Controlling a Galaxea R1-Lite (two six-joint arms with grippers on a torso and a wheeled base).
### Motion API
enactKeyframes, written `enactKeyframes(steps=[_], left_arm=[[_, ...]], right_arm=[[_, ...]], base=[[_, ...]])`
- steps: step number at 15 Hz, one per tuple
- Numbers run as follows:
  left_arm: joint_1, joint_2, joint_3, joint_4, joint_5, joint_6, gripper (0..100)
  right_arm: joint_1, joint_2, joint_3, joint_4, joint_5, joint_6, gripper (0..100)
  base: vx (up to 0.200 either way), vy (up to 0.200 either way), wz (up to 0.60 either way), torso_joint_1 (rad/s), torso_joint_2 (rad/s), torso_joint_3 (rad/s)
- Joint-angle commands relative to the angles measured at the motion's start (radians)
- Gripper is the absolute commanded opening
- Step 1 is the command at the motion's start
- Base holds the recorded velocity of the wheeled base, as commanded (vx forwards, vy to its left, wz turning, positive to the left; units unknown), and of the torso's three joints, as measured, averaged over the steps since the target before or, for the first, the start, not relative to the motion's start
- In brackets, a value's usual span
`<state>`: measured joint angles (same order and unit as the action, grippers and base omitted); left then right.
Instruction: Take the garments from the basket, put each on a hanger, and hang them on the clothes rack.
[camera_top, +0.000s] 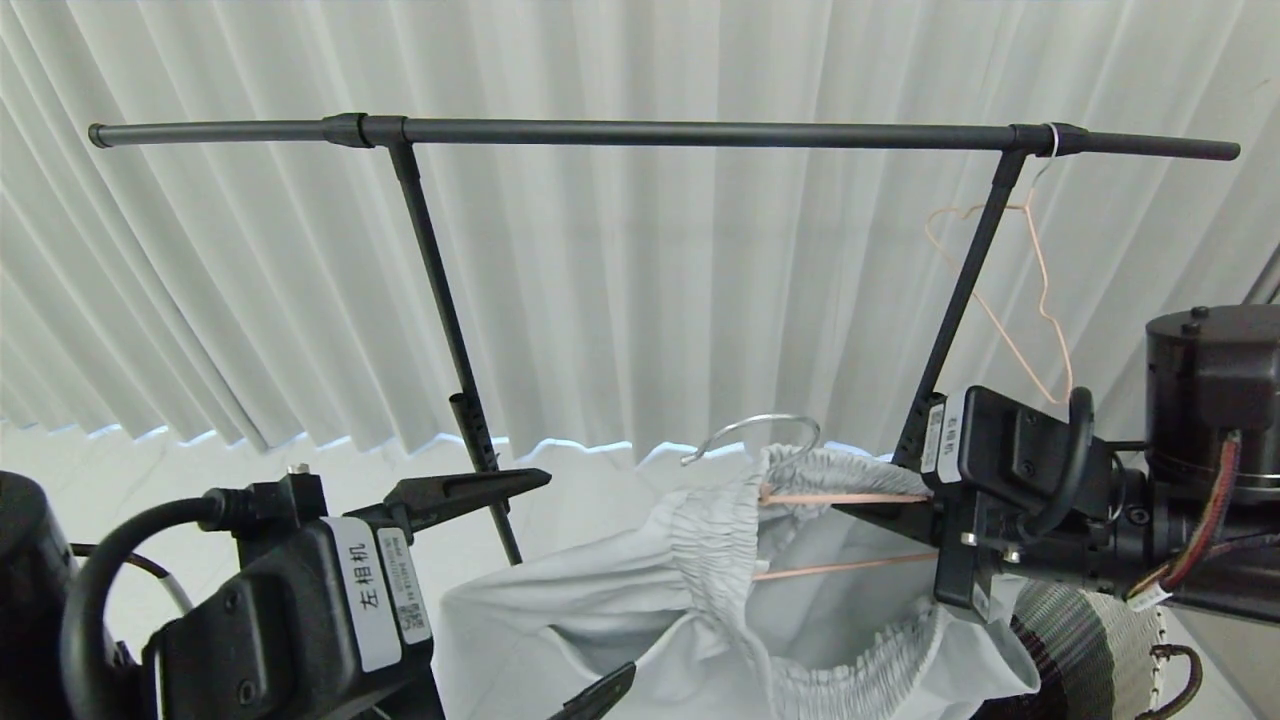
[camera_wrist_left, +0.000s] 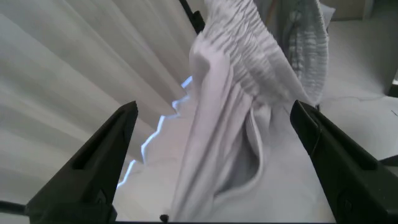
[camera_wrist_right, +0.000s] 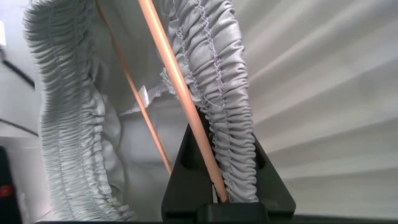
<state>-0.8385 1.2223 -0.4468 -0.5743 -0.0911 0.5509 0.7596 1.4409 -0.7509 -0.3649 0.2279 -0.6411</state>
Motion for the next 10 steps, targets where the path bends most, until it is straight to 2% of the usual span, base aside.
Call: enactKeyframes(steps=[1,6,10], left_arm=[[0.033,-0.021,0.016,0.001,0.002,-0.012,100],[0.262,-0.035,0.186,0.001,0.036,-0.019,100],[0.318,0.037,0.206,0.001,0.033,-0.023,100]], right_arm=[[-0.043,-0.030,-0.001,-0.003,0.001,-0.015,0],[-0.066,-0.076,-0.001,-0.003,0.001,-0.015,0],[-0.062,-0.092,-0.002,-0.003,0.002,-0.015,0]], base=[[0.000,0.000,0.00,0.000,0.00,0.000],[0.000,0.000,0.00,0.000,0.00,0.000],[0.000,0.000,0.00,0.000,0.00,0.000]])
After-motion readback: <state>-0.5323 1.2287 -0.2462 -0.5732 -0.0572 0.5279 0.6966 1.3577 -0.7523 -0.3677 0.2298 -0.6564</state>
